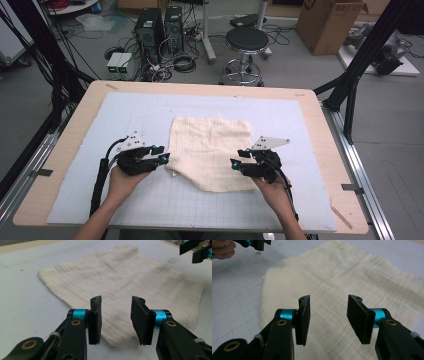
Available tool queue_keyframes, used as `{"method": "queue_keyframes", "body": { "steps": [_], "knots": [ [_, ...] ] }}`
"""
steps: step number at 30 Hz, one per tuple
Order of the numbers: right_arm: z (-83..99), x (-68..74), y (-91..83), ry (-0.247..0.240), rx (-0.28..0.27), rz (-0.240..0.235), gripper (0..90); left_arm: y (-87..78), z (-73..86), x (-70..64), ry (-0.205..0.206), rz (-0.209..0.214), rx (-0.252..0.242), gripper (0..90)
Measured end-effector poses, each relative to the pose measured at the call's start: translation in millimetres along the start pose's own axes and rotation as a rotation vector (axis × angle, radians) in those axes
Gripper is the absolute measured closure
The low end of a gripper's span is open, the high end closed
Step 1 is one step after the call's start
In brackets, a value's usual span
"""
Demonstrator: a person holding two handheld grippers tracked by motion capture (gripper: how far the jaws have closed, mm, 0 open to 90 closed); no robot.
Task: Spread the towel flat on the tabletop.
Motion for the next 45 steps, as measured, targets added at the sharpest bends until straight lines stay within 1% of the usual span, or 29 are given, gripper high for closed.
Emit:
{"method": "queue_keyframes", "body": {
  "steps": [1, 3, 5, 7, 9, 11, 12, 15, 16, 17, 18, 19, 20, 22, 24, 26, 27, 29, 30, 31, 34, 35, 37, 38, 40, 42, 43, 44, 45],
  "knots": [
    [1.3, 3.5, -0.5, -0.001, 0.004, -0.003, 53.6, -0.5, 3.8, -1.3, 0.006, -0.001, 0.011, 61.0],
    [4.4, 7.8, -0.7, -0.011, 0.006, -0.011, 53.6, -1.5, 10.3, -3.6, 0.004, 0.002, 0.012, 60.4],
    [8.9, 13.1, -1.1, -0.003, 0.014, -0.025, 52.9, -1.0, 16.7, -6.1, 0.011, 0.01, 0.029, 59.3],
    [13.4, 17.1, -0.6, -0.007, 0.019, -0.037, 52.7, 0.3, 22.7, -8.3, 0.031, 0.007, 0.053, 58.1],
    [18.5, 20.6, -0.1, -0.022, 0.034, -0.047, 52.7, 2.4, 26.8, -11.5, 0.035, 0.017, 0.057, 55.8],
    [24.5, 21.4, 0.5, -0.038, 0.048, -0.047, 53.1, 5.0, 30.6, -14.2, 0.042, 0.024, 0.069, 55.8],
    [28.6, 22.5, 0.3, -0.023, 0.063, -0.049, 53.2, 6.0, 31.7, -14.4, 0.046, 0.025, 0.076, 55.7],
    [35.3, 22.6, 2.4, -0.02, 0.076, -0.059, 53.8, 10.5, 34.9, -12.2, 0.05, 0.017, 0.096, 55.7],
    [37.0, 24.0, 2.9, -0.017, 0.084, -0.063, 54.0, 11.7, 35.8, -11.9, 0.044, 0.016, 0.102, 55.6],
    [38.0, 25.3, 3.6, -0.021, 0.088, -0.067, 54.5, 12.4, 36.0, -10.7, 0.051, 0.012, 0.106, 55.0],
    [38.9, 26.2, 4.6, -0.029, 0.091, -0.072, 54.8, 13.5, 35.9, -11.1, 0.044, 0.016, 0.105, 55.0],
    [40.1, 27.8, 5.1, -0.03, 0.103, -0.078, 55.1, 14.1, 35.6, -10.2, 0.054, 0.011, 0.11, 55.0],
    [41.3, 28.1, 6.0, -0.034, 0.111, -0.078, 55.7, 15.5, 35.1, -11.3, 0.049, 0.015, 0.109, 54.9],
    [42.7, 27.7, 8.0, -0.037, 0.121, -0.083, 56.2, 17.7, 35.5, -11.7, 0.067, 0.015, 0.123, 54.5],
    [44.0, 26.9, 9.4, -0.04, 0.134, -0.078, 57.1, 21.1, 37.2, -12.9, 0.082, 0.017, 0.147, 52.5],
    [45.4, 27.7, 10.8, -0.041, 0.143, -0.085, 57.9, 23.1, 37.6, -13.6, 0.098, 0.009, 0.149, 51.5],
    [46.4, 27.2, 11.9, -0.051, 0.15, -0.082, 58.4, 24.0, 37.4, -13.6, 0.098, 0.005, 0.151, 51.6],
    [48.8, 27.4, 14.2, -0.055, 0.168, -0.085, 60.2, 26.1, 36.1, -12.2, 0.105, -0.006, 0.149, 53.6],
    [50.4, 28.4, 15.7, -0.057, 0.183, -0.09, 61.0, 27.4, 35.6, -11.5, 0.111, -0.011, 0.147, 56.6],
    [50.5, 28.1, 16.5, -0.074, 0.181, -0.08, 62.4, 28.7, 35.4, -10.6, 0.112, -0.021, 0.149, 58.9],
    [50.6, 26.9, 16.9, -0.08, 0.183, -0.066, 69.3, 32.0, 33.8, -5.8, 0.107, -0.033, 0.14, 69.7],
    [50.8, 26.2, 16.5, -0.075, 0.187, -0.068, 72.7, 32.9, 33.2, -5.1, 0.096, -0.033, 0.135, 73.5],
    [50.6, 25.1, 17.1, -0.071, 0.185, -0.073, 77.2, 32.9, 31.0, -4.0, 0.101, -0.036, 0.132, 80.2],
    [50.4, 24.6, 17.3, -0.076, 0.186, -0.077, 79.7, 32.5, 29.4, -3.4, 0.108, -0.047, 0.137, 83.3],
    [49.8, 25.3, 17.8, -0.081, 0.187, -0.093, 86.7, 31.8, 24.6, -4.8, 0.116, -0.04, 0.146, 84.9],
    [48.6, 25.7, 18.5, -0.087, 0.192, -0.097, 88.1, 30.1, 17.1, -8.2, 0.138, -0.035, 0.135, 85.3],
    [48.1, 25.5, 18.4, -0.097, 0.197, -0.098, 88.5, 29.0, 13.3, -10.1, 0.135, -0.021, 0.131, 85.3],
    [47.1, 26.1, 18.0, -0.095, 0.199, -0.099, 88.5, 28.6, 9.7, -11.2, 0.139, -0.012, 0.139, 85.3],
    [45.5, 25.7, 17.7, -0.095, 0.192, -0.097, 88.6, 28.2, 5.8, -11.8, 0.144, -0.014, 0.14, 85.3]
  ]
}}
Point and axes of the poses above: each handheld gripper's, and its own axes: y roughly forward along the jaws, z roughly out of its underside, x roughly to its left, the point moved 8 cm from there along y, roughly forward along the jaws, and after that the axes turned 11 degrees about -y, right-handed, at the moved point
